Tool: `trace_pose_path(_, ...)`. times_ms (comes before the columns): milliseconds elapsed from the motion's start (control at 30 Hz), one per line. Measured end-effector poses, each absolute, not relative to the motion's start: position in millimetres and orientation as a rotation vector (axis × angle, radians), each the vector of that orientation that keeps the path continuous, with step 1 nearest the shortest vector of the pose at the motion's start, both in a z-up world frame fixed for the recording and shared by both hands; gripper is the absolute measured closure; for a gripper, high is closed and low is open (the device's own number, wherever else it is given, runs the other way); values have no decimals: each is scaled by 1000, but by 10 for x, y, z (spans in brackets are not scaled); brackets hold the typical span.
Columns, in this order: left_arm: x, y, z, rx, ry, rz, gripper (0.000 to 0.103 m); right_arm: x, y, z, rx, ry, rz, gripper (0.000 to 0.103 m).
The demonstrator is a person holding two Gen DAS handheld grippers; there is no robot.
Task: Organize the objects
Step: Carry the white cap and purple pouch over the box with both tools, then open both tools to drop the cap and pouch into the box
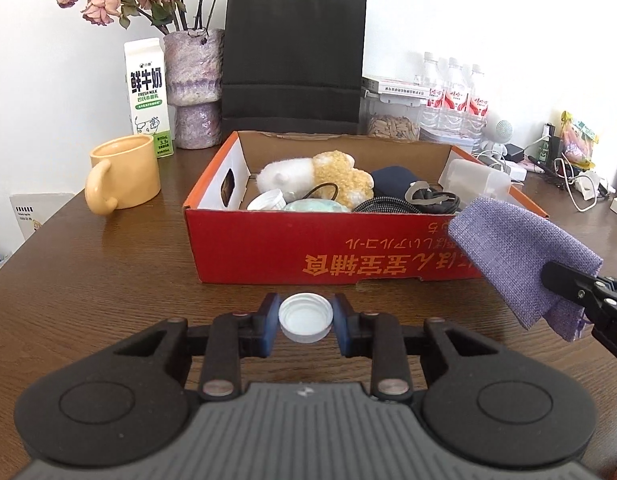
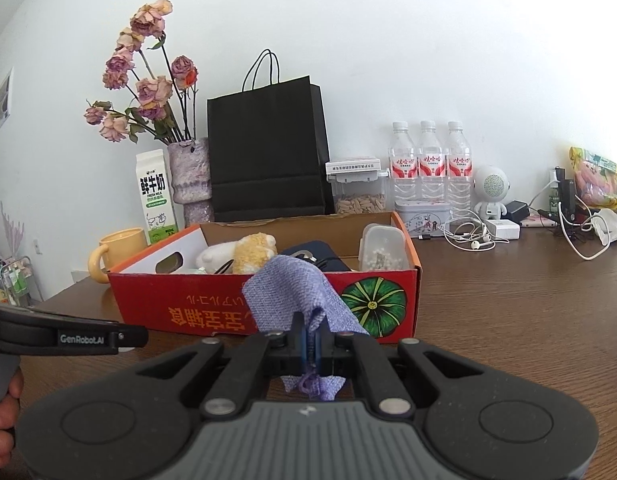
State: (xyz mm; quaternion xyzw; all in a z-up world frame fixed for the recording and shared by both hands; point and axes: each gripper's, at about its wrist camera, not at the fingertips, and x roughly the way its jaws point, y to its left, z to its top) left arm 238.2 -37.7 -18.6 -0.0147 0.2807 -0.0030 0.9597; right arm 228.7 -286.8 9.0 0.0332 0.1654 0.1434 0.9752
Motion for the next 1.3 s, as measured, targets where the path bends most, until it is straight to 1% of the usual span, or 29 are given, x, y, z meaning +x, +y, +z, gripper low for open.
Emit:
trace_pose_path(333,2300,-360,251,-26,467,-20,74,2167,-2753,367,43,240,330,100)
trace_pose_path(633,2719,-394,519,-27,440,-13,74,2559,-2518,721,0,185,331,100)
trace_pose_path(833,3122,-408,545,-17,454,1,74,3002,-2385,766,-13,211,324,100)
trace_pose_path(1000,3488,-395,446,-13,483,4,73,3380,-2291,681,-39,248,326,99)
trace_pose_path(1100,3679,-392,361,-8,501,8,72,3602,-2260,602,-45,282,317,95)
trace_pose_path(1133,3736,-387,331,-7,507,7,70,3674,-2260,573,-43,299,319,91)
trace_pose_path(1167,3790,-381,300,-5,517,4,55,3746,-2263,545,-40,319,319,85)
trace_pose_path(1200,3834,-378,269,-2,524,8,30,3812,-2273,515,-33,340,321,78)
trace_pose_path(1233,3857,-371,243,2,521,15,19,3867,-2288,486,-25,359,325,59)
trace_pose_path(1267,3867,-359,220,6,509,35,7,3910,-2304,465,-16,374,326,37)
trace_pose_path(1300,3877,-343,206,10,506,46,0,3940,-2331,430,-5,388,318,27)
